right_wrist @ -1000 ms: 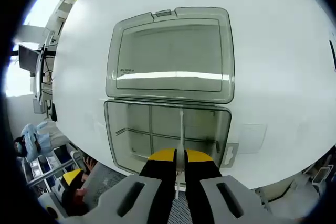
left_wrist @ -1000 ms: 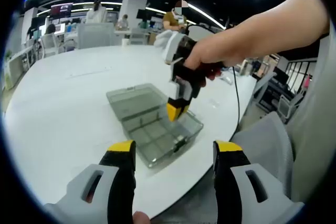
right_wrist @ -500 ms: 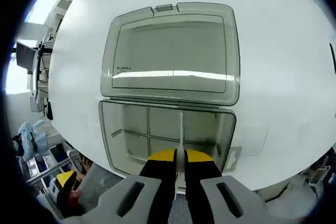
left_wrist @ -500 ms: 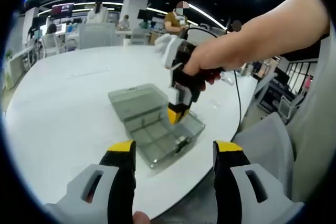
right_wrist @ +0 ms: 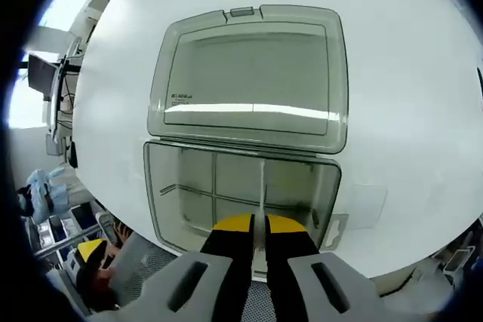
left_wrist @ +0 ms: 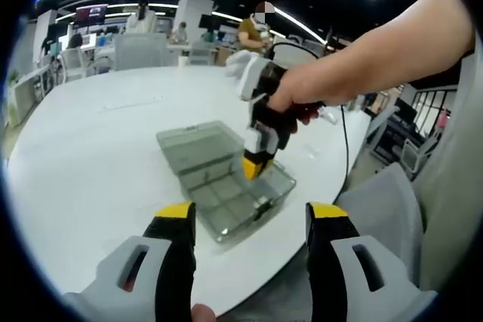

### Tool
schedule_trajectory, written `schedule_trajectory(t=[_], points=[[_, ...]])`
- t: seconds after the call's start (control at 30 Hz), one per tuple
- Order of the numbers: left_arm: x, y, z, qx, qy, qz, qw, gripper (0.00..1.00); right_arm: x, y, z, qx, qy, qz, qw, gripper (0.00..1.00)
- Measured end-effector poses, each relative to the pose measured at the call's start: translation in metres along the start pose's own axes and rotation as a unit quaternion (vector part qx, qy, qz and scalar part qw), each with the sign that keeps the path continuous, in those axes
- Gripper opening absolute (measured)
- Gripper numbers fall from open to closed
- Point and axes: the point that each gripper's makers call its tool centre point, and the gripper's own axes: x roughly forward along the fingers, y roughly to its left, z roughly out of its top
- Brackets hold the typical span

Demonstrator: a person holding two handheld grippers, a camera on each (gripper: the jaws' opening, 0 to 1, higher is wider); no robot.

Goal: Insert the divider into the dual guide fixture by aligning both edges with the guide slots and pushing it downward to the bottom, including one-sided entry, uneven engagement, binding, and posture correction.

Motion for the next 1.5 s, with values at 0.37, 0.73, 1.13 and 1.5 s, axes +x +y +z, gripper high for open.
schedule_trajectory(t=[0.37,0.73,1.13,1.5], points=[[-0.001,0.002,0.0,-0.002,0.0,0.003,1.0,0.56,0.003,0.002,-0.003,-0.009,0.009,-0.018,0.9997,0.0],[0.0,0.004,-0.001,-0.004,0.002,0.001,1.0,0.56,0.008,0.0,-0.003,-0.011,0.017,-0.031,0.9993,0.0],[0.0,0.004,-0.001,-0.005,0.002,0.002,1.0,0.56,0.009,0.002,0.0,-0.025,0.011,-0.021,0.9994,0.02],[0.001,0.001,-0.001,-0.006,0.002,0.0,1.0,0.56,0.001,0.007,0.0,-0.043,-0.009,0.018,0.9989,0.08]])
